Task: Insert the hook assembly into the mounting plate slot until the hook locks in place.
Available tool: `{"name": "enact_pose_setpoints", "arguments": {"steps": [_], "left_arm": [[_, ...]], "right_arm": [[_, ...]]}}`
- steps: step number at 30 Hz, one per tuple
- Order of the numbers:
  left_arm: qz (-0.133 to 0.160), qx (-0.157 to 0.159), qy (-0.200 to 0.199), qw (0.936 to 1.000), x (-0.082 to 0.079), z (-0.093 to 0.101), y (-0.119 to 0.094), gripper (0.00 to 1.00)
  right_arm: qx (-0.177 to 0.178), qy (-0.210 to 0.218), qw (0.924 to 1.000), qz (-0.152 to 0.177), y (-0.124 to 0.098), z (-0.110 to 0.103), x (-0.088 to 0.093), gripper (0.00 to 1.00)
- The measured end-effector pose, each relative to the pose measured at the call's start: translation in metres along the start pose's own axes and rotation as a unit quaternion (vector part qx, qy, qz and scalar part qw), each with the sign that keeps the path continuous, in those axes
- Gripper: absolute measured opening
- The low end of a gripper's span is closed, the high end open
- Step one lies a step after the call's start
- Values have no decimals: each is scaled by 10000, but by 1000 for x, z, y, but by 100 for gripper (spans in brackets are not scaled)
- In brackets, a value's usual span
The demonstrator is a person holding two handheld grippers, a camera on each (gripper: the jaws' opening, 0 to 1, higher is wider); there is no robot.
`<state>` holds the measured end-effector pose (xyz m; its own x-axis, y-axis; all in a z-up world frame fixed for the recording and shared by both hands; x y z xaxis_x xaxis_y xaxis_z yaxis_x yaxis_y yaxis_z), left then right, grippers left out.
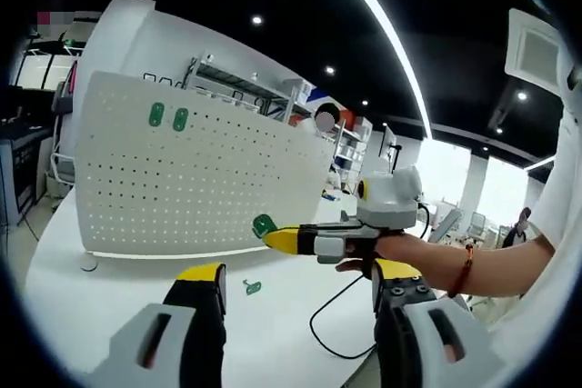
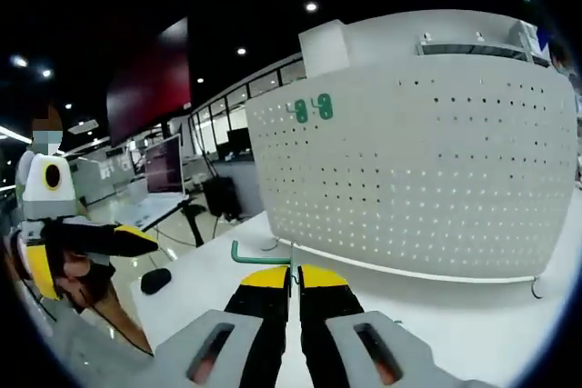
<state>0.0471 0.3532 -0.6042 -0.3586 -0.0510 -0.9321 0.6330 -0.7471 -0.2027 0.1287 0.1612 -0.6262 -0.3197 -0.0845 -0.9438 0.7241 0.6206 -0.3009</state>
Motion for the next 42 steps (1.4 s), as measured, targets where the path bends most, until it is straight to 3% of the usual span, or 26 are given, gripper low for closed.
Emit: {"name": "enact_pose_setpoints", "arguments": {"steps": [7, 12, 23, 32, 42], "left_arm": [[67, 15, -143, 9999, -2, 0, 5, 59], [279, -19, -243, 9993, -7, -1, 5, 55], [360, 21, -476, 9982, -11, 0, 11, 48], [385, 63, -667, 9970, -12, -1, 14, 39], [493, 159, -940, 9942, -13, -2, 14, 21]], "right_arm": [[-129, -77, 9996, 225, -9, -8, 1, 2], [-256, -217, 9985, 444, -14, -14, -1, 2], [-507, -317, 9949, 808, -20, -26, -7, 2], [-639, -312, 9931, 928, -25, -34, -8, 2], [-779, -354, 9917, 957, -26, -41, -9, 2]]}}
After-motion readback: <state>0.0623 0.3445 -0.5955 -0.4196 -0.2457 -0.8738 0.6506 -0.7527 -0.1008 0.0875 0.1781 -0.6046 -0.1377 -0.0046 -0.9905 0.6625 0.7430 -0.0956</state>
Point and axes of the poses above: the point that each gripper's makers call its tool centre point, and the gripper's own axes: y roughly forward along the fingers, z roughly to its right, x roughly out of its underside, the point moved 10 cm from there along -y, roughly backward along the fingers, and after that the axes turned 6 degrees about -z, right-handed, at the moved point
